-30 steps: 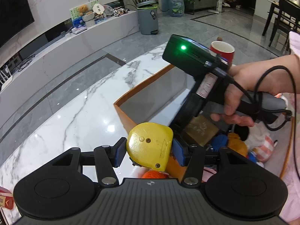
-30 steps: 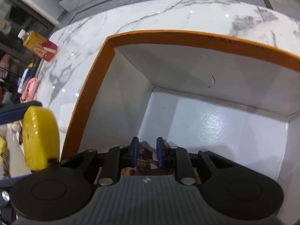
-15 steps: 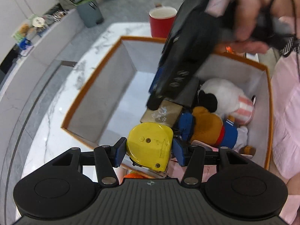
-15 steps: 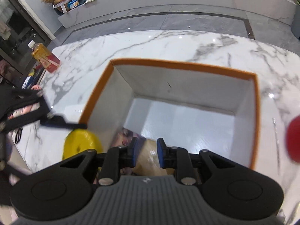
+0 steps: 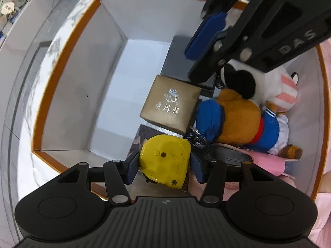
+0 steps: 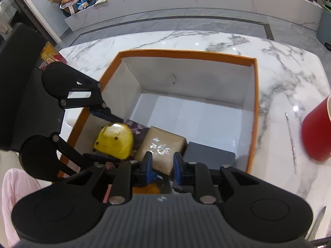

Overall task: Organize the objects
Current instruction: 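Carry the tape measure and card box into the orange box and release both, then move the left gripper to the white glasses case while the right gripper grasps the orange ball, then grasp the white glasses case with the left gripper while the right gripper lifts the orange ball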

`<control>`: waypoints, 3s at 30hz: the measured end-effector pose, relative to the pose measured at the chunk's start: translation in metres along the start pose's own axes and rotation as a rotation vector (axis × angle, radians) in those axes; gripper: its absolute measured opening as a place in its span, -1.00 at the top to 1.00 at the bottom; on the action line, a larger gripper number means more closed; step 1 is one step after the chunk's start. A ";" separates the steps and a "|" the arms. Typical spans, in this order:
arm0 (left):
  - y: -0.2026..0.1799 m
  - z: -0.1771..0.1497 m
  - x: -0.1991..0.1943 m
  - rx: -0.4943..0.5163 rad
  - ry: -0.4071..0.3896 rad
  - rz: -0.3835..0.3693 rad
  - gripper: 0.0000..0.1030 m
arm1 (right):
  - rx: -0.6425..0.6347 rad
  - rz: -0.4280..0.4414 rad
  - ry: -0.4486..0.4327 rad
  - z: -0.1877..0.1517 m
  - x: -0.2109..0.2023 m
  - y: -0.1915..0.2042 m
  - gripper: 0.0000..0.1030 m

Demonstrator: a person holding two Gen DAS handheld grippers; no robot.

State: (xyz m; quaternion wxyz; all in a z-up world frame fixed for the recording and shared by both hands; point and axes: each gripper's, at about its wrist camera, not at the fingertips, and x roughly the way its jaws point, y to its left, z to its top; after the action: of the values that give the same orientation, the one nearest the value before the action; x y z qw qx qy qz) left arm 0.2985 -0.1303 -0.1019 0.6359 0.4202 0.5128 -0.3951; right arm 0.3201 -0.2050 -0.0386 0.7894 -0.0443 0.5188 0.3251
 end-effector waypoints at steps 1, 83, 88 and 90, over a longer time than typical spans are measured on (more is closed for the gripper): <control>0.000 0.000 0.002 -0.005 0.004 0.002 -0.20 | 0.002 -0.001 -0.001 -0.001 -0.001 -0.001 0.52; 0.052 -0.190 -0.077 -0.286 -0.530 0.088 -0.69 | -0.760 -0.193 0.372 0.071 0.110 0.216 0.17; 0.048 -0.186 -0.057 -0.221 -0.417 0.135 -0.69 | -0.674 -0.106 0.247 0.086 0.070 0.209 0.17; 0.048 -0.181 -0.047 -0.208 -0.395 0.135 -0.69 | -0.641 -0.089 0.200 0.092 0.058 0.205 0.17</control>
State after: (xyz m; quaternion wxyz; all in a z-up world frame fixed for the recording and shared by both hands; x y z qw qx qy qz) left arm 0.2773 0.0594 -0.0716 0.7888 0.3003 0.3871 -0.3712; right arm 0.2924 0.0208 0.0093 0.6940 -0.3444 0.4625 0.4311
